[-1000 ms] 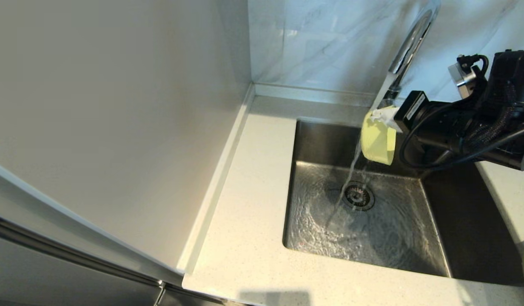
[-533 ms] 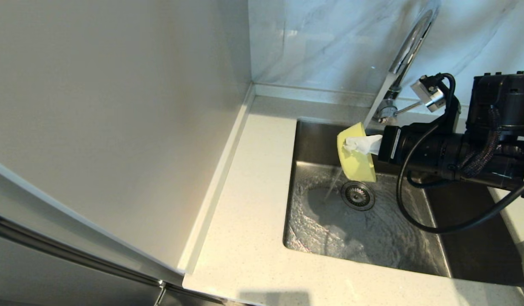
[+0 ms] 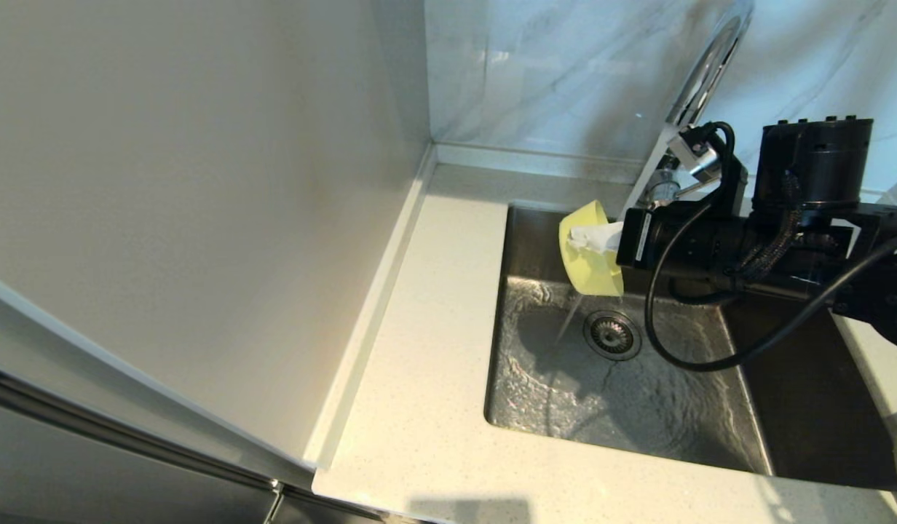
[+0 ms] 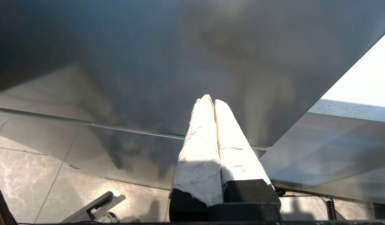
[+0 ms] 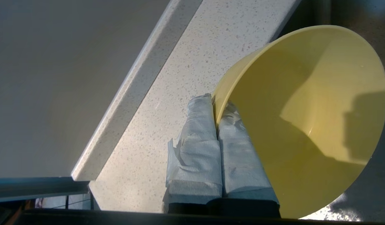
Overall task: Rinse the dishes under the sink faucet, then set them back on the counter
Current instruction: Rinse the bowl
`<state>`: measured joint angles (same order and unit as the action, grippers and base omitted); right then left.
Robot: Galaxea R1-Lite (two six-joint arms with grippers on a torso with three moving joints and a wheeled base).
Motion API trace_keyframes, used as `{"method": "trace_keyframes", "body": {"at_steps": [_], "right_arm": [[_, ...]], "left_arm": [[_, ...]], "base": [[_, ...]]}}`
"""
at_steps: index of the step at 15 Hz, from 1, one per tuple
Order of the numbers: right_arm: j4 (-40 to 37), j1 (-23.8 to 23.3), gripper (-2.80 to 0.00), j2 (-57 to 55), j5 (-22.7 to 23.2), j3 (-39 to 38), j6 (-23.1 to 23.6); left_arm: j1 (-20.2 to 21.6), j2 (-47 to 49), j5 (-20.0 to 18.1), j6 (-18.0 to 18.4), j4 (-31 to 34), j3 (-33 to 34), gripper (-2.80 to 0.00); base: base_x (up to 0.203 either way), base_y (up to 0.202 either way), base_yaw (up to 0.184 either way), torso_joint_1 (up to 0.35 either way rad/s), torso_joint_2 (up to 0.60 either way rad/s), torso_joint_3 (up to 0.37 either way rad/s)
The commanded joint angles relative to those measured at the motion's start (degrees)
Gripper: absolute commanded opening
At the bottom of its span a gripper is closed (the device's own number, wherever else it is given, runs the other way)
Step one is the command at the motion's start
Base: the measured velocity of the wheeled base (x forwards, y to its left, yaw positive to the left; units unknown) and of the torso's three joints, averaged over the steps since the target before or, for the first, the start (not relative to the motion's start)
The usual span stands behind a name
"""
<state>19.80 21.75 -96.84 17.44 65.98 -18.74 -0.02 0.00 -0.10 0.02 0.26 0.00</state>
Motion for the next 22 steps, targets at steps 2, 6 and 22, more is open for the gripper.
{"method": "trace_keyframes", "body": {"at_steps": [2, 6, 22], "right_arm": [[0.04, -0.22, -2.8, -3.48, -1.25, 2.06, -0.07], [-0.04, -1.95, -2.8, -5.27, -3.25, 3.24, 0.21], [-0.61, -8.91, -2.8, 14.07, -0.59, -11.21, -20.96]], "left_arm": [[0.02, 0.0, 0.01, -0.02, 0.0, 0.0, -2.8], [0.02, 0.0, 0.01, -0.02, 0.0, 0.0, -2.8], [0.02, 0.0, 0.01, -0.02, 0.0, 0.0, -2.8]], "base": [[0.0, 0.0, 0.0, 0.0, 0.0, 0.0], [0.0, 0.0, 0.0, 0.0, 0.0, 0.0], [0.0, 0.0, 0.0, 0.0, 0.0, 0.0]]}}
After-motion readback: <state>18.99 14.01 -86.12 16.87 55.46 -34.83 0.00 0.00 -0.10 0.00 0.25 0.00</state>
